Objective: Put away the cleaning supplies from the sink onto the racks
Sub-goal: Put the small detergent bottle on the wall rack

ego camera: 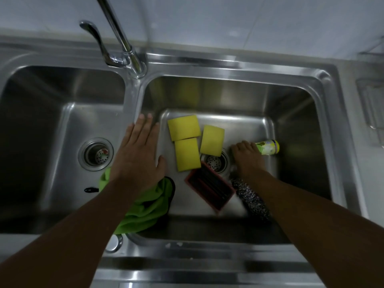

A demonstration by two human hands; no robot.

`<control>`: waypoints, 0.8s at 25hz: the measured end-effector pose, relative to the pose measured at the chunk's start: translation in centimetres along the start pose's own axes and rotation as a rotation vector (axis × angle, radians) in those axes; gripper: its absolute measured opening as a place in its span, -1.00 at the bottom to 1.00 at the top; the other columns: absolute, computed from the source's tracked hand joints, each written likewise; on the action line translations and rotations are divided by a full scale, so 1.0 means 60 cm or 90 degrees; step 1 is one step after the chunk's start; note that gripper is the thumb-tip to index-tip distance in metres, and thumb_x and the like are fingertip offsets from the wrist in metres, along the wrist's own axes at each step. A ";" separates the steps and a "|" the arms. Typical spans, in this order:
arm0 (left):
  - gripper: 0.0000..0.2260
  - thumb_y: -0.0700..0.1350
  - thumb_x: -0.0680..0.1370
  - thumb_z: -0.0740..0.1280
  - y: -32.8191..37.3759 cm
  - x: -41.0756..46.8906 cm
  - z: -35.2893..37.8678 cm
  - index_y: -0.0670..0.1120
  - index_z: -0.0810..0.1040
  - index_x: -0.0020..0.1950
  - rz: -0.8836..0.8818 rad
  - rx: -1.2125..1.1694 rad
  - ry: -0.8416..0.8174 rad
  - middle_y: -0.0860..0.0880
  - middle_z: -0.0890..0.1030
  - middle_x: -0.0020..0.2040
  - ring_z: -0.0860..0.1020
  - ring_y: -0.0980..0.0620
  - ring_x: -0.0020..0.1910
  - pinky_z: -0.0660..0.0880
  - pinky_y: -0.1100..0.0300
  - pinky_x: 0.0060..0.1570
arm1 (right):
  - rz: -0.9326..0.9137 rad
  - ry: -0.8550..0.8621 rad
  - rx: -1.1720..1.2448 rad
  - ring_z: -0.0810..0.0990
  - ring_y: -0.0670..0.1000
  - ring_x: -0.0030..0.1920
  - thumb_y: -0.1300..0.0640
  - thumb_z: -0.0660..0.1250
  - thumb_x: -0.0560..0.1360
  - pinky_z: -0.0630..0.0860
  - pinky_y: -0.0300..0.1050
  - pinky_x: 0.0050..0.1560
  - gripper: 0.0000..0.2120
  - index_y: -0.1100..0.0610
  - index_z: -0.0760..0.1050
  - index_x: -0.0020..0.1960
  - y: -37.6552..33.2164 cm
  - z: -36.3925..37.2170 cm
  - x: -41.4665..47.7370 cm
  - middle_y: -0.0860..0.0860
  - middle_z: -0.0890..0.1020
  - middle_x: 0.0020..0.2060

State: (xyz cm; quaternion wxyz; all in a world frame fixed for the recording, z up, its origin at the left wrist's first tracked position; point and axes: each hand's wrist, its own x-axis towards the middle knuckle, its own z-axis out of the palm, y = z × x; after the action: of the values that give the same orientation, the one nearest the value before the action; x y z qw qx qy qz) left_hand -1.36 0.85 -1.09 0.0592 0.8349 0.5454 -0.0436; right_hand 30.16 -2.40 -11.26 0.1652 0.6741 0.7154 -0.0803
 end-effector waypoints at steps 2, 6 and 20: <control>-0.25 0.10 0.49 0.21 -0.001 0.000 0.001 -0.21 0.12 0.60 0.000 -0.005 0.003 -0.21 0.07 0.63 -0.03 -0.14 0.62 0.02 -0.10 0.57 | -0.020 0.029 0.064 0.54 0.26 0.20 0.31 0.44 0.36 0.42 0.11 0.27 -0.60 0.23 0.56 0.19 0.009 -0.021 -0.006 0.20 0.63 0.12; -0.21 0.16 0.45 0.20 -0.002 -0.003 -0.003 -0.21 0.15 0.59 0.004 0.011 -0.020 -0.21 0.09 0.62 -0.01 -0.16 0.62 0.00 -0.10 0.57 | 0.073 0.111 0.318 0.59 0.21 0.21 0.50 0.36 0.30 0.58 0.07 0.21 -0.37 0.15 0.51 0.33 0.033 -0.064 -0.048 0.17 0.60 0.22; -0.55 -0.03 0.70 -0.01 0.326 0.087 -0.227 -0.15 0.22 0.57 0.102 -0.134 -0.101 -0.14 0.20 0.60 0.06 -0.09 0.61 0.00 0.04 0.56 | 0.197 0.434 0.814 0.72 -0.19 -0.06 0.14 0.59 0.34 0.65 -0.13 0.11 -0.64 -0.05 0.67 0.11 0.199 -0.401 -0.252 -0.14 0.74 -0.11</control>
State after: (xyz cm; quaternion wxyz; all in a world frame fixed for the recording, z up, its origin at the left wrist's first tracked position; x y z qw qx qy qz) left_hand 18.79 -0.22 12.64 0.1929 0.8590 0.4719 -0.0471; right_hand 39.44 -7.55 17.67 -0.4817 0.7195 0.4371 -0.2433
